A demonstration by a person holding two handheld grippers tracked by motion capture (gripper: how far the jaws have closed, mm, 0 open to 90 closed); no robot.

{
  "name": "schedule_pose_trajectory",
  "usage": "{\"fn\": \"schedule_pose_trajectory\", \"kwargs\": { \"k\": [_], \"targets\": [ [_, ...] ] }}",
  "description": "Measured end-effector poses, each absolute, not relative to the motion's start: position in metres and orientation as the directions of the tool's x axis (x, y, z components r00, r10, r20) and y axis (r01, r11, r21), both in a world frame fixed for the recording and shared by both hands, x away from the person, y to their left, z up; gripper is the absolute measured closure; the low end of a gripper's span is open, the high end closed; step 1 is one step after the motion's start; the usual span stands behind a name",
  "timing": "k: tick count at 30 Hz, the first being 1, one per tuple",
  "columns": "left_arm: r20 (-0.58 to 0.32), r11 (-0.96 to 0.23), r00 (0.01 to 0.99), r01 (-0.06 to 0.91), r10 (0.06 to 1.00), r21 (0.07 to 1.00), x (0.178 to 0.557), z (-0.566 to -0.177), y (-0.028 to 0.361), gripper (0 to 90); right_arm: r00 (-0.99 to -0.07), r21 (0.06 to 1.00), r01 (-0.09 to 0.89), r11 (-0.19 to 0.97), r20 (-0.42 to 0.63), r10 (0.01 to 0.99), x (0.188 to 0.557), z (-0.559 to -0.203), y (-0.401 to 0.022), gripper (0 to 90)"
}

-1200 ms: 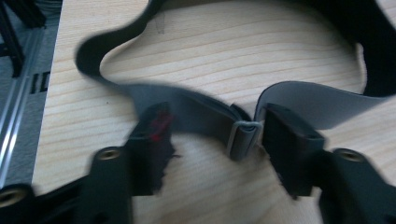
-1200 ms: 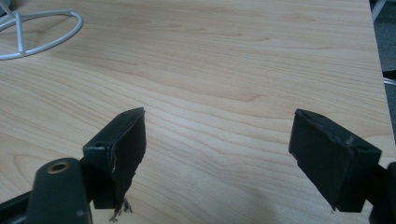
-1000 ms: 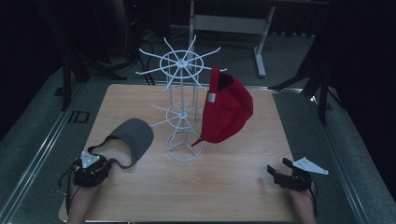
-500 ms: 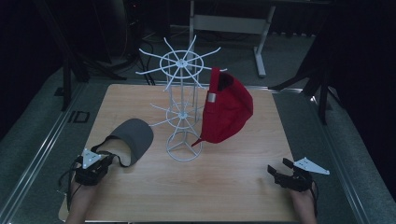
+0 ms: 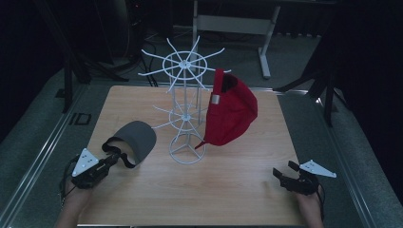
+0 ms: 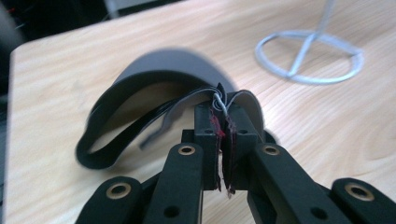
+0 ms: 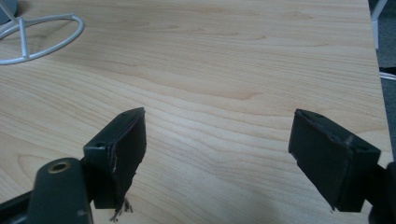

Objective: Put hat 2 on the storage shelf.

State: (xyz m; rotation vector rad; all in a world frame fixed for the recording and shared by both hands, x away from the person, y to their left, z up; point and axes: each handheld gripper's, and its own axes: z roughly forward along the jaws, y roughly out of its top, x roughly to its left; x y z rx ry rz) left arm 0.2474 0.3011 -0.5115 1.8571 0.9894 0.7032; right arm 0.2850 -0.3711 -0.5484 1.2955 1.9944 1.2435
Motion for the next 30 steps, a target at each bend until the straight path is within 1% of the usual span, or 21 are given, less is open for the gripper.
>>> {"fn": "schedule_pose_trajectory", "kwargs": {
  "k": [2, 3, 7, 8, 14, 18, 23, 28, 30],
  "targets": [
    [0.066, -0.281, 0.534, 0.331, 0.843, 0.901, 0.247, -0.508, 0.302, 86.3, -0.453, 0.866, 0.479, 0.145, 0.102, 0.886, 0.285, -0.549, -0.372, 19.0],
    [0.084, -0.289, 0.536, 0.312, 0.84, 0.905, 0.248, -0.5, 0.303, 86.3, -0.454, 0.867, 0.479, 0.14, 0.108, 0.885, 0.285, -0.549, -0.372, 19.0],
    [0.106, -0.296, 0.554, 0.266, 0.826, 0.917, 0.249, -0.484, 0.303, 86.3, -0.453, 0.863, 0.486, 0.139, 0.113, 0.884, 0.284, -0.551, -0.373, 19.0],
    [0.106, -0.296, 0.554, 0.266, 0.826, 0.917, 0.249, -0.484, 0.303, 86.3, -0.453, 0.863, 0.486, 0.139, 0.113, 0.884, 0.284, -0.551, -0.373, 19.0],
    [0.111, -0.285, 0.58, 0.219, 0.807, 0.933, 0.256, -0.456, 0.298, 86.3, -0.453, 0.865, 0.489, 0.117, 0.137, 0.881, 0.284, -0.551, -0.374, 19.0],
    [0.132, -0.29, 0.587, 0.184, 0.799, 0.939, 0.26, -0.44, 0.293, 86.3, -0.451, 0.866, 0.49, 0.102, 0.152, 0.879, 0.283, -0.55, -0.374, 19.0],
    [0.133, -0.273, 0.604, 0.146, 0.786, 0.951, 0.261, -0.422, 0.288, 86.3, -0.456, 0.866, 0.489, 0.106, 0.15, 0.877, 0.283, -0.552, -0.374, 19.0],
    [0.152, -0.273, 0.609, 0.111, 0.779, 0.956, 0.259, -0.403, 0.286, 86.3, -0.453, 0.865, 0.492, 0.103, 0.153, 0.878, 0.283, -0.552, -0.375, 19.0],
    [0.167, -0.29, 0.624, 0.1, 0.763, 0.952, 0.26, -0.396, 0.283, 86.3, -0.452, 0.863, 0.495, 0.101, 0.157, 0.878, 0.283, -0.552, -0.375, 19.0]
  ]
}}
